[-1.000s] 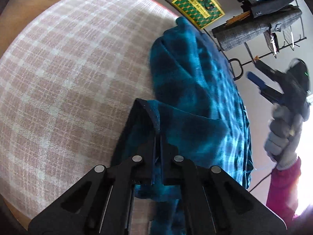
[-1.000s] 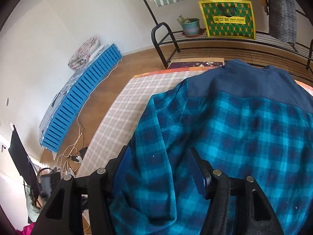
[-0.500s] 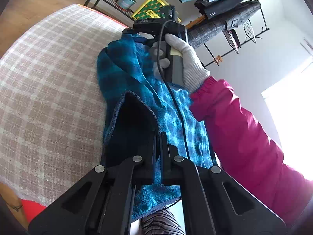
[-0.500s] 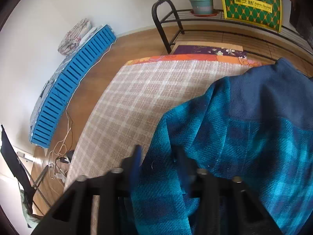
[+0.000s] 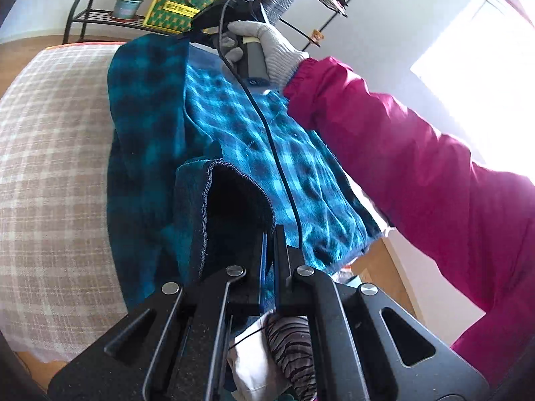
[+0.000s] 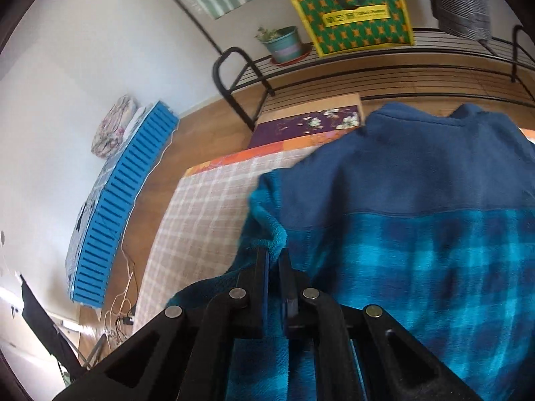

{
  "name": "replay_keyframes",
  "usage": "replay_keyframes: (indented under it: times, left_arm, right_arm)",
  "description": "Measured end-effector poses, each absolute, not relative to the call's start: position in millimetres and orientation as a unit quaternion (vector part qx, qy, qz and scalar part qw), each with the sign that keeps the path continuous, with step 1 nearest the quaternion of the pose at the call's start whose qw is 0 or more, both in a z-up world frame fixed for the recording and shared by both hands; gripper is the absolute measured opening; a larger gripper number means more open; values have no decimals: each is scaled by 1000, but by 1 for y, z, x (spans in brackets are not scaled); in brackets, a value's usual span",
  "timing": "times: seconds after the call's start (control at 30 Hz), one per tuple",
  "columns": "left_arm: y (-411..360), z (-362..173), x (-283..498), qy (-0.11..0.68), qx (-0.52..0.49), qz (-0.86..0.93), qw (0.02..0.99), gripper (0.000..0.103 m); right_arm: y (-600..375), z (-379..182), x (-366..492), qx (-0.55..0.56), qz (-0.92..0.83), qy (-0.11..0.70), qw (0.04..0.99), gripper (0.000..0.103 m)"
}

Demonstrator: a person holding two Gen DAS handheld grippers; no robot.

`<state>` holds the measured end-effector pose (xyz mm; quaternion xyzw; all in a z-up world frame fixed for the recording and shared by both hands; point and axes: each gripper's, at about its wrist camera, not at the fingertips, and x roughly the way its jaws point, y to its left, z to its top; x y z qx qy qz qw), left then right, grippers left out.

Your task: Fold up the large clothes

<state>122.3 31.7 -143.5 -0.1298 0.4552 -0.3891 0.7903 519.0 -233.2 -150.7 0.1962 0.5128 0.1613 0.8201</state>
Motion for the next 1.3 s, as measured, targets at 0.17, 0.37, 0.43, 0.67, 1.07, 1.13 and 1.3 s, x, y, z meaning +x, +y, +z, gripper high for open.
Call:
replay_keyframes:
  times: [0.17, 0.37, 0.43, 0.67, 1.07, 1.13, 1.3]
  left_arm:
    - [15, -141, 105, 472, -91, -413, 773, 1]
    - [34, -121, 94, 473, -115, -416, 768, 20]
    - [48, -117, 98, 469, -127, -388, 783, 28]
    - [94, -148, 183, 514, -224, -280, 779, 28]
    - [73, -221, 221, 592, -259, -250, 721, 28]
    - [68, -228, 223, 595, -254, -246, 722, 1]
    - [72, -211, 220, 572, -257, -246, 739, 0]
  right_arm:
    - [-258, -177, 506, 165, 114, 546, 813, 34]
    - [-284, -159, 441, 186, 168, 543, 801, 43]
    - [-286, -156, 408, 193, 196, 548, 790, 46]
    - [-273, -157, 288, 196, 267, 581, 744, 55]
    - [-258, -198, 198, 229, 292, 635, 678, 34]
    - [-252, -206, 198, 251, 302, 639, 662, 17]
    - [-236, -196, 190, 307, 339, 613, 644, 3]
